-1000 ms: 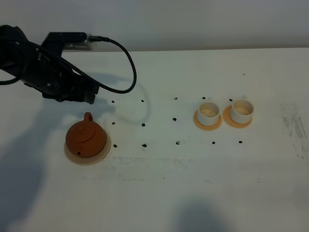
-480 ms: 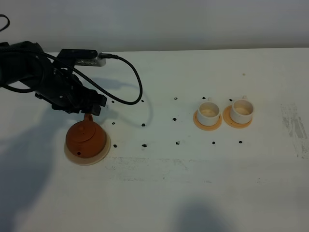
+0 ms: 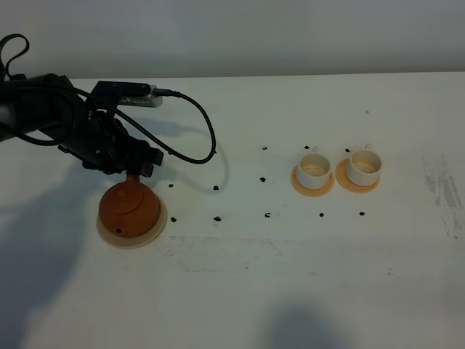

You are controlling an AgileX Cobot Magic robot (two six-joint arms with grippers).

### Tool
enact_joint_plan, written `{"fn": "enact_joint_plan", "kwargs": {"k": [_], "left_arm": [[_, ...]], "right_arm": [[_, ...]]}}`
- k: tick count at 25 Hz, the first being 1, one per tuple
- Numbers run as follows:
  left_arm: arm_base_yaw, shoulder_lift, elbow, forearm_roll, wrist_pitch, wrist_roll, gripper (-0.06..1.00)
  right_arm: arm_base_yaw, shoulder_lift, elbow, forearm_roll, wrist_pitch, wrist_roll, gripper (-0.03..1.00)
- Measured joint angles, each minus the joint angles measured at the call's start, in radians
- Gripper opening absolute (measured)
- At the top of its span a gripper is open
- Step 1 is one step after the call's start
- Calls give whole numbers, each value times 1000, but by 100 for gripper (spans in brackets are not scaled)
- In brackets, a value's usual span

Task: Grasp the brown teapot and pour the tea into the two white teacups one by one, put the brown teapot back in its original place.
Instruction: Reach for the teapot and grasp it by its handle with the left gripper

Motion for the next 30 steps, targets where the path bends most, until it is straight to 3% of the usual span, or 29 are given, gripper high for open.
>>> {"fn": "enact_joint_plan", "kwargs": {"k": [30], "left_arm": [[3,6,-1,114,-14,124,51]], "right_arm": [[0,0,1,0,0,0,46]]}}
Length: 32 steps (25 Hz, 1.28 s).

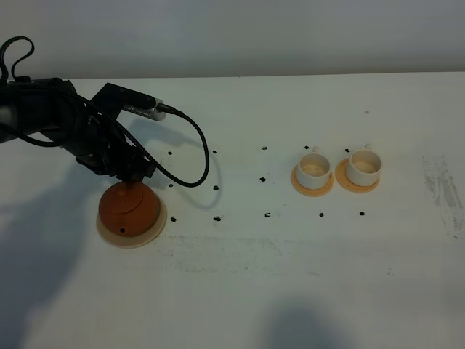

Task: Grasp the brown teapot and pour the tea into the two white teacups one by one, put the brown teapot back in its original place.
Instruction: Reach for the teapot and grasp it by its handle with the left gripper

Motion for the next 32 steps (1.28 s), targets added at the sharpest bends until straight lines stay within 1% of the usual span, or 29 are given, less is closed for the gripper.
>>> {"fn": "enact_joint_plan", "kwargs": {"k": [7,18,32], "left_arm": [[0,-2,0,4,-2,10,51],[0,-36,0,47,21,19,51],[8,-39,-2,77,59,34,51]], "right_arm": [[0,0,0,0,0,0,46],[0,0,0,0,0,0,46],[0,0,0,0,0,0,46]]}}
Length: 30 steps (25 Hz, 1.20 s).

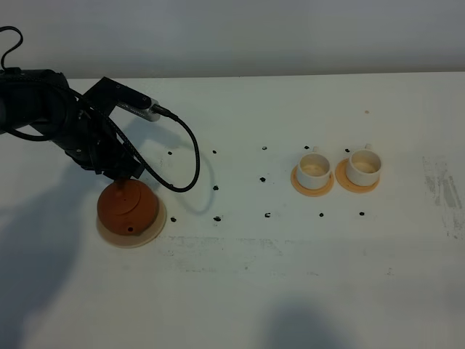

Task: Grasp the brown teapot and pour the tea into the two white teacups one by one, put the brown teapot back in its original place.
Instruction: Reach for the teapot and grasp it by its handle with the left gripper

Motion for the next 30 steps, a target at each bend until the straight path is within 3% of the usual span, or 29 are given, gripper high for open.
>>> {"fn": "enact_joint_plan", "kwargs": {"k": [30], "left_arm": [[2,0,0,12,-62,60,51]], "right_arm": [[0,0,0,0,0,0,46]]}}
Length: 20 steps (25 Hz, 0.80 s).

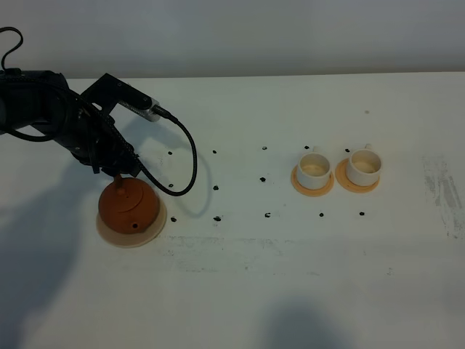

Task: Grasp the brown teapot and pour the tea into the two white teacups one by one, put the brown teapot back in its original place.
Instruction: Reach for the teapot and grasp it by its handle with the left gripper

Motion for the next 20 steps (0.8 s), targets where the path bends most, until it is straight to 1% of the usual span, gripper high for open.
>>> {"fn": "enact_joint_plan", "kwargs": {"k": [6,9,20], "left_arm": [[8,0,-1,8,22,-2,51],[10,0,-2,16,52,-2,51],[10,0,-3,41,54,-8,51]], "right_arm": [[0,0,0,0,0,0,46],[0,0,0,0,0,0,46],[0,0,0,0,0,0,46]]}}
